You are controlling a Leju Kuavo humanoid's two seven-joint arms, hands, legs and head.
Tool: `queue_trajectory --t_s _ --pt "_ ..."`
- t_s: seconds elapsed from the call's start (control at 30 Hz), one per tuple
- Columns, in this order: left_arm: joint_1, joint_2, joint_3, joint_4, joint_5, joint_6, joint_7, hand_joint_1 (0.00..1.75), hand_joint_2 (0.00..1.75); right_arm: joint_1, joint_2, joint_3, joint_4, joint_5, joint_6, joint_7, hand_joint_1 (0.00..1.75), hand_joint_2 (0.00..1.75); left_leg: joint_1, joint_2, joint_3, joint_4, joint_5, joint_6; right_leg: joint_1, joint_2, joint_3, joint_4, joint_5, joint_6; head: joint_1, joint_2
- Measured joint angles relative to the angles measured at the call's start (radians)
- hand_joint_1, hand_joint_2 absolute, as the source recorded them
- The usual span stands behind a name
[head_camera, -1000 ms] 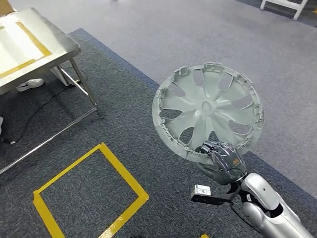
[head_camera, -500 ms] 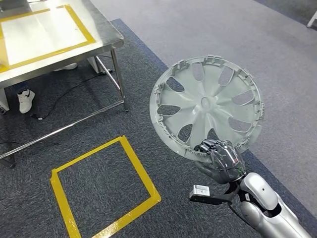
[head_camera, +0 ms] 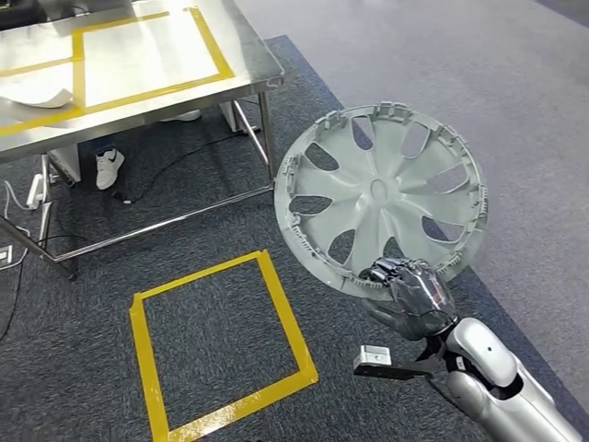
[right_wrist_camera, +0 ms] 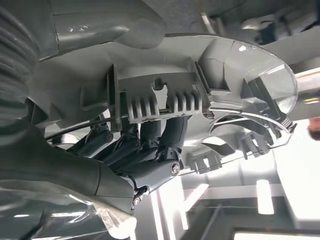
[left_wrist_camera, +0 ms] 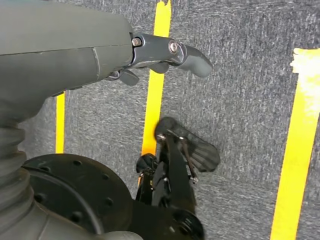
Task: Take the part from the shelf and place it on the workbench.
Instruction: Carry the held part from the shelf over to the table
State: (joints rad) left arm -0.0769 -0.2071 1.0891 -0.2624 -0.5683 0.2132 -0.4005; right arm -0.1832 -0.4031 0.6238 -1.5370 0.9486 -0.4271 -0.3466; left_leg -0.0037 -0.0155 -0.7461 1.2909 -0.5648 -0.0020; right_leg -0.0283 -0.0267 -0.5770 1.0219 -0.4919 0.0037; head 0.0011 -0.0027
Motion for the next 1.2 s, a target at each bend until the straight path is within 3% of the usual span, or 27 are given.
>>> queue_trajectory --t_s 0.03,0.07,0.1,0.17,0.23,0.3,0.33,0.4,0.47,0.5,0.53,0.57,0.63,0.7,0.73,0.8,0.9,1.0,1.03,1.07,1.1,1.17,1.2 --pt "0.001 0.000 0.000 0.000 0.000 0.000 0.000 0.00 1.75 0.000 0.000 0.001 0.000 0.000 0.000 -0.002 1.75 1.75 0.005 0.004 -0.016 0.029 -0.001 -0.004 0.000 -0.012 0.004 0.000 -0.003 0.001 0.000 0.000" --pt "0.001 0.000 0.000 0.000 0.000 0.000 0.000 0.00 1.75 0.001 0.000 0.002 0.000 0.000 -0.001 -0.004 1.75 1.75 0.008 0.007 -0.012 0.019 0.019 -0.007 -0.001 -0.025 0.008 0.000 -0.007 0.004 -0.001 0.000" --pt "0.002 0.001 0.000 0.000 0.001 -0.001 -0.001 0.00 1.75 0.001 0.000 0.003 0.000 0.000 -0.001 -0.005 1.75 1.75 0.010 0.014 0.011 -0.031 0.054 -0.008 -0.002 -0.037 0.015 0.000 -0.012 0.007 -0.001 0.000" --pt "0.001 0.002 0.000 0.000 0.002 -0.005 -0.005 0.00 1.75 0.001 0.000 0.004 0.000 0.000 -0.002 -0.005 1.75 1.75 0.005 0.063 0.077 -0.171 0.119 -0.005 0.001 -0.060 0.029 0.000 -0.023 0.016 -0.001 0.000" --pt "-0.001 0.001 0.000 0.000 0.003 -0.007 -0.007 0.00 1.75 0.000 -0.001 0.003 0.000 0.000 -0.005 -0.005 1.75 1.75 -0.004 0.101 0.108 -0.243 0.133 0.004 0.009 -0.082 0.037 -0.001 -0.031 0.027 0.000 0.000" --pt "-0.001 0.001 0.000 0.000 0.003 -0.008 -0.008 0.00 1.75 -0.003 -0.002 0.003 0.000 0.000 -0.006 -0.005 1.75 1.75 -0.008 0.087 0.106 -0.248 0.127 0.016 0.012 -0.106 0.044 -0.006 -0.037 0.038 0.002 0.000" --pt "0.000 0.002 0.000 0.000 0.003 -0.008 -0.009 0.00 1.75 -0.004 -0.002 0.004 0.000 0.000 -0.006 -0.005 1.75 1.75 -0.007 0.074 0.108 -0.251 0.128 0.022 0.010 -0.104 0.047 -0.006 -0.043 0.044 0.004 0.000" --pt "-0.001 0.002 0.000 0.000 0.003 -0.006 -0.010 0.00 1.75 -0.005 -0.002 0.004 -0.001 -0.001 -0.008 -0.006 1.75 1.75 -0.002 0.048 0.114 -0.258 0.130 0.036 0.004 -0.054 0.030 0.038 -0.074 0.052 0.009 0.000" --pt "-0.003 0.002 0.000 0.000 0.004 -0.005 -0.010 0.00 1.75 -0.003 -0.003 0.003 0.000 -0.001 -0.010 -0.006 1.75 1.75 0.000 0.023 0.115 -0.259 0.129 0.045 0.003 0.009 -0.039 0.165 -0.130 0.052 0.017 0.000" --pt "-0.004 0.001 0.000 0.001 0.004 -0.005 -0.010 0.00 1.75 -0.001 -0.003 0.004 0.000 -0.002 -0.011 -0.006 1.75 1.75 -0.001 0.010 0.116 -0.258 0.128 0.047 0.004 0.020 -0.081 0.234 -0.152 0.052 0.019 0.000" --pt "-0.004 0.001 0.000 0.001 0.004 -0.005 -0.010 0.00 1.75 0.002 -0.004 0.004 0.000 -0.003 -0.011 -0.006 1.75 1.75 -0.002 -0.001 0.117 -0.258 0.126 0.049 0.005 0.024 -0.112 0.277 -0.156 0.051 0.019 0.000" --pt "-0.003 0.001 0.000 0.001 0.004 -0.006 -0.010 0.00 1.75 0.004 -0.004 0.004 0.000 -0.005 -0.012 -0.006 1.75 1.75 -0.003 -0.012 0.120 -0.257 0.125 0.050 0.006 0.024 -0.127 0.285 -0.139 0.049 0.019 0.000" --pt "-0.003 0.001 0.000 0.001 0.004 -0.008 -0.010 0.00 1.75 0.007 -0.003 0.003 0.000 -0.011 -0.014 -0.007 1.75 1.75 -0.003 -0.029 0.127 -0.254 0.118 0.048 0.007 0.025 -0.099 0.182 -0.054 0.044 0.020 0.000" --pt "-0.003 0.001 0.000 0.001 0.005 -0.011 -0.010 0.00 1.75 0.008 -0.003 0.002 0.000 -0.020 -0.020 -0.007 1.75 1.75 -0.006 -0.041 0.128 -0.247 0.110 0.040 0.008 0.029 -0.051 0.061 0.003 0.040 0.019 0.000" --pt "-0.002 0.001 0.001 0.001 0.005 -0.012 -0.010 0.00 1.75 0.009 -0.003 0.002 0.000 -0.023 -0.024 -0.008 1.75 1.75 -0.007 -0.044 0.127 -0.244 0.108 0.036 0.009 0.031 -0.037 0.030 0.010 0.037 0.019 0.000" --pt "0.000 0.002 0.001 0.001 0.006 -0.012 -0.010 0.00 1.75 0.012 -0.003 0.001 -0.001 -0.028 -0.029 -0.011 1.75 1.75 -0.008 -0.046 0.124 -0.245 0.108 0.029 0.009 0.035 -0.028 0.019 0.005 0.029 0.018 0.000" --pt "0.001 0.004 0.002 0.002 0.005 -0.011 -0.010 0.00 1.75 0.017 -0.002 0.000 -0.002 -0.032 -0.030 -0.014 1.75 1.75 -0.008 -0.025 0.111 -0.209 0.081 0.014 0.004 0.030 -0.019 0.013 0.005 0.014 0.013 0.000" --pt "-0.001 0.005 0.002 0.002 0.004 -0.010 -0.010 0.00 1.75 0.021 -0.001 0.000 -0.003 -0.033 -0.032 -0.016 1.75 1.75 -0.001 0.001 0.028 -0.031 0.002 -0.002 0.003 0.022 -0.010 0.011 -0.002 0.002 0.007 0.000" --pt "-0.001 0.005 0.002 0.002 0.003 -0.010 -0.010 0.00 1.75 0.023 -0.001 0.000 -0.003 -0.033 -0.033 -0.017 1.75 1.75 0.002 0.003 0.002 0.020 -0.012 -0.005 0.003 0.020 -0.008 0.011 -0.004 0.001 0.007 0.000" --pt "0.000 0.005 0.002 0.002 0.003 -0.010 -0.010 0.00 1.75 0.025 -0.001 0.000 -0.003 -0.032 -0.033 -0.018 1.75 1.75 0.004 0.003 -0.010 0.039 -0.007 -0.006 0.003 0.019 -0.004 0.011 -0.007 0.001 0.007 0.000" --pt "0.001 0.005 0.002 0.002 0.003 -0.010 -0.010 0.00 1.75 0.026 -0.001 0.000 -0.003 -0.032 -0.033 -0.018 1.75 1.75 0.004 0.003 -0.003 0.018 0.019 -0.005 0.003 0.019 0.001 0.011 -0.010 0.001 0.006 0.000" --pt "0.001 0.005 0.002 0.002 0.003 -0.010 -0.010 0.00 1.75 0.028 -0.001 -0.001 -0.003 -0.033 -0.033 -0.019 1.75 1.75 0.004 0.004 0.056 -0.111 0.095 0.002 0.003 0.018 0.014 0.010 -0.018 0.006 0.007 0.000" --pt "0.000 0.006 0.002 0.002 0.003 -0.010 -0.010 0.00 1.75 0.028 -0.001 -0.001 -0.003 -0.033 -0.034 -0.019 1.75 1.75 0.001 0.005 0.087 -0.175 0.119 0.006 0.004 0.018 0.018 0.010 -0.022 0.009 0.007 0.000"
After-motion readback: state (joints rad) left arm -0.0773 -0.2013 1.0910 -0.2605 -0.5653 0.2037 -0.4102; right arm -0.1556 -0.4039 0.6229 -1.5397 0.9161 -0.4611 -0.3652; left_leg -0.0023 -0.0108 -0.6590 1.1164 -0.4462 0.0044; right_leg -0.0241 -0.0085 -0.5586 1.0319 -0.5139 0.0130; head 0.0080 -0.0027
